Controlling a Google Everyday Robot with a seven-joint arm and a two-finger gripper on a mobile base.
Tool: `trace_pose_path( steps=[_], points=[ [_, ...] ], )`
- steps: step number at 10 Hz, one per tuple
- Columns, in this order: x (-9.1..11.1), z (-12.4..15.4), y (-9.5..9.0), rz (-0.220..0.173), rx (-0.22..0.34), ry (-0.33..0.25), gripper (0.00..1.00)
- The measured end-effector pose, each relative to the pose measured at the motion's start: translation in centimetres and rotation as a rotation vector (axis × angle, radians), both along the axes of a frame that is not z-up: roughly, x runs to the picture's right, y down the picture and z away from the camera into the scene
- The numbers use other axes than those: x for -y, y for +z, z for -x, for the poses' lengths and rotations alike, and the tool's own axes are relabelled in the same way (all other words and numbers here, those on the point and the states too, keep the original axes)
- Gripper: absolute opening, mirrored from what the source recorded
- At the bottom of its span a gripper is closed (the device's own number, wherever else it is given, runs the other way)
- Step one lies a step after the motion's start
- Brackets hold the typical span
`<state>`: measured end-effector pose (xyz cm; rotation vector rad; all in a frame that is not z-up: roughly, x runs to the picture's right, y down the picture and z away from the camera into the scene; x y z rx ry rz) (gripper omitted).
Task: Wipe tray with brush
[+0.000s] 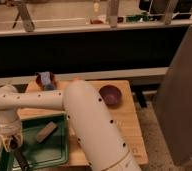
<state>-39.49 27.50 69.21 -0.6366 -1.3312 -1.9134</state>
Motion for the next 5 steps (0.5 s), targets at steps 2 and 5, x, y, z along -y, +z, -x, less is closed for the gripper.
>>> trace_pose_path(
  steps=[2, 5],
  points=[
    [-1.6, 0.1, -1.3, 0.028, 0.009, -0.033, 0.0],
    [-4.2, -2.4, -2.1, 0.07, -0.057, -0.052, 0.0]
  ],
)
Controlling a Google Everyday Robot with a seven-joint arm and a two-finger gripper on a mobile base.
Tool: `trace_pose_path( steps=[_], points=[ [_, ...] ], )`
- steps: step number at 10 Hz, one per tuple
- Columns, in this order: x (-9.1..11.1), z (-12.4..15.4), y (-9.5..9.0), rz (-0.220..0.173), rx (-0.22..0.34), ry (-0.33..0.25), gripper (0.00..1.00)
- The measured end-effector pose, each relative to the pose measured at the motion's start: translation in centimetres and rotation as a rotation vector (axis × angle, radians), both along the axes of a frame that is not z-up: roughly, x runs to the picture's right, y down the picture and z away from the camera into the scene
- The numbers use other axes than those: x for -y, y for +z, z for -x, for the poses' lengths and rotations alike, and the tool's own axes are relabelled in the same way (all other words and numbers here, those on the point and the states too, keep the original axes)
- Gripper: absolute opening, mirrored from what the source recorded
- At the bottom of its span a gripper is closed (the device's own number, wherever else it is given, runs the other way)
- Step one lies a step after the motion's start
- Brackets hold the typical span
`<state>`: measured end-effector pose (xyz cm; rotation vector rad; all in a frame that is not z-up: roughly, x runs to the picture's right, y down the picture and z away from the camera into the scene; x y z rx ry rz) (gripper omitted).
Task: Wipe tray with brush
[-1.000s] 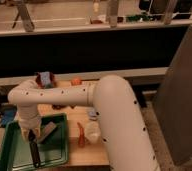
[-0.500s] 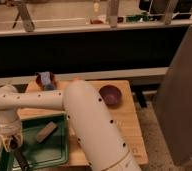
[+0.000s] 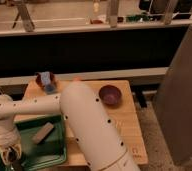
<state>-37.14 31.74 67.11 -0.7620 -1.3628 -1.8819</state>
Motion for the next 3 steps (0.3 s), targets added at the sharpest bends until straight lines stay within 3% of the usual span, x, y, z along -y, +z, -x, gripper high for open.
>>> trace_pose_path(
  steps=[3],
  points=[
    [-0.9, -3.2, -0.1, 0.015, -0.083, 0.032, 0.0]
  ],
)
